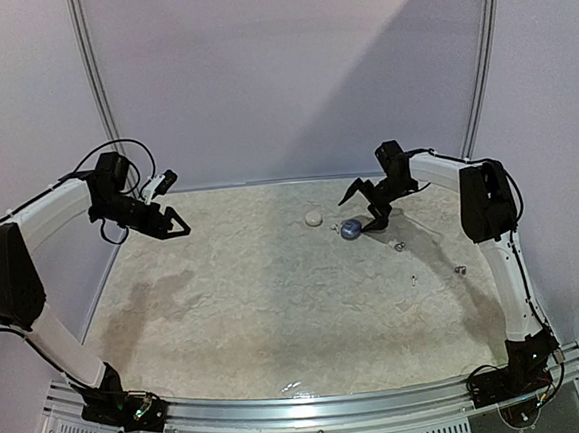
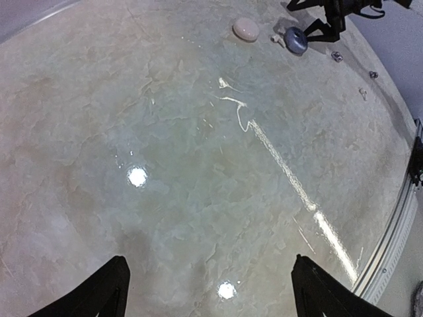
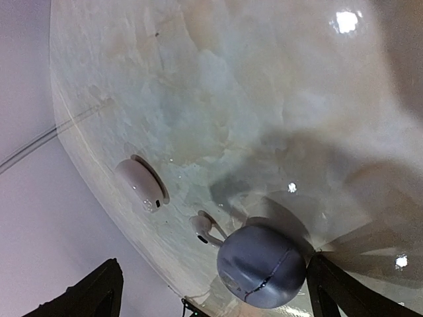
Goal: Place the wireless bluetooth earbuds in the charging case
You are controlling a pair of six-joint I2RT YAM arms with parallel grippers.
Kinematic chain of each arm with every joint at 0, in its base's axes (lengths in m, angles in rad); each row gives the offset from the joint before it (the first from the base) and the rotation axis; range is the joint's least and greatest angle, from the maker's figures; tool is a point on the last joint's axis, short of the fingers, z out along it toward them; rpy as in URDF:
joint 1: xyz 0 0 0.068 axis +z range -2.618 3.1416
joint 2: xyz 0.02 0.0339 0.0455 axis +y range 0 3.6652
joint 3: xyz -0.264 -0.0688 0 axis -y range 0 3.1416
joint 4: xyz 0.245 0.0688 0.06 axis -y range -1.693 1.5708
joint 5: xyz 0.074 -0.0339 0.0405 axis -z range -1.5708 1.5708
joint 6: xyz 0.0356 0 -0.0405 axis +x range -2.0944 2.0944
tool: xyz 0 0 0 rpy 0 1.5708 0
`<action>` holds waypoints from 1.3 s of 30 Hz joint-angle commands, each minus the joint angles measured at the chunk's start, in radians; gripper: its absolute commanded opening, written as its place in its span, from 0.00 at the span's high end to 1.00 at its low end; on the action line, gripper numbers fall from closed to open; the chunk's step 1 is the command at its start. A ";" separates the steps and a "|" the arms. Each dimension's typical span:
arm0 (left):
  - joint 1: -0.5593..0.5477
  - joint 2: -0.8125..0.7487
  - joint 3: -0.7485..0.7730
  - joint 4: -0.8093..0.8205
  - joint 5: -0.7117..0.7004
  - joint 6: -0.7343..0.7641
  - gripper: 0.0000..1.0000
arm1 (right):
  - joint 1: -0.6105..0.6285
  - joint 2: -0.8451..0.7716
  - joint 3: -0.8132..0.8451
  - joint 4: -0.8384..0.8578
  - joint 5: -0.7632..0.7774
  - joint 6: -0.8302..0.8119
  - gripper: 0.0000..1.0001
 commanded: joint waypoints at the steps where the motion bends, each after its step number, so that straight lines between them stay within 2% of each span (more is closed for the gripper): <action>1: -0.004 0.029 0.042 -0.001 0.023 0.009 0.13 | 0.037 -0.015 -0.003 -0.154 0.134 -0.094 0.01; 8: -0.007 0.042 0.061 0.008 0.033 0.008 0.13 | 0.061 -0.111 -0.069 -0.221 0.344 -0.244 0.01; 13: -0.009 0.049 0.059 0.011 0.048 0.001 0.13 | 0.080 -0.265 -0.075 -0.244 0.606 -0.362 0.01; 15: -0.010 0.051 0.062 0.011 0.049 0.000 0.13 | 0.097 -0.338 -0.071 -0.257 0.764 -0.418 0.01; 17: -0.011 0.050 0.064 0.013 0.049 0.001 0.13 | 0.127 -0.398 -0.049 -0.278 0.949 -0.545 0.01; 22: -0.012 0.048 0.065 0.017 0.041 0.007 0.13 | 0.163 -0.401 0.056 -0.330 1.281 -0.948 0.01; 23: -0.012 0.049 0.067 0.016 0.040 0.007 0.13 | 0.166 -0.399 0.033 -0.281 1.398 -1.014 0.01; 25: -0.012 0.051 0.068 0.014 0.042 0.005 0.13 | 0.167 -0.416 -0.059 -0.077 1.709 -1.024 0.01; 26: -0.013 0.051 0.070 0.015 0.043 0.002 0.13 | 0.167 -0.426 -0.066 -0.039 1.729 -1.013 0.01; 28: -0.014 0.054 0.070 0.018 0.041 -0.008 0.13 | 0.167 -0.447 -0.044 -0.036 1.640 -0.980 0.01; 32: -0.015 0.057 0.062 0.033 0.044 -0.033 0.13 | 0.167 -0.504 -0.049 -0.091 1.205 -0.858 0.01; 34: -0.015 0.056 0.055 0.039 0.046 -0.045 0.13 | 0.168 -0.506 -0.070 -0.104 1.029 -0.708 0.01; 39: -0.018 0.060 0.049 0.046 0.047 -0.050 0.13 | 0.192 -0.389 -0.048 -0.183 0.856 -0.426 0.03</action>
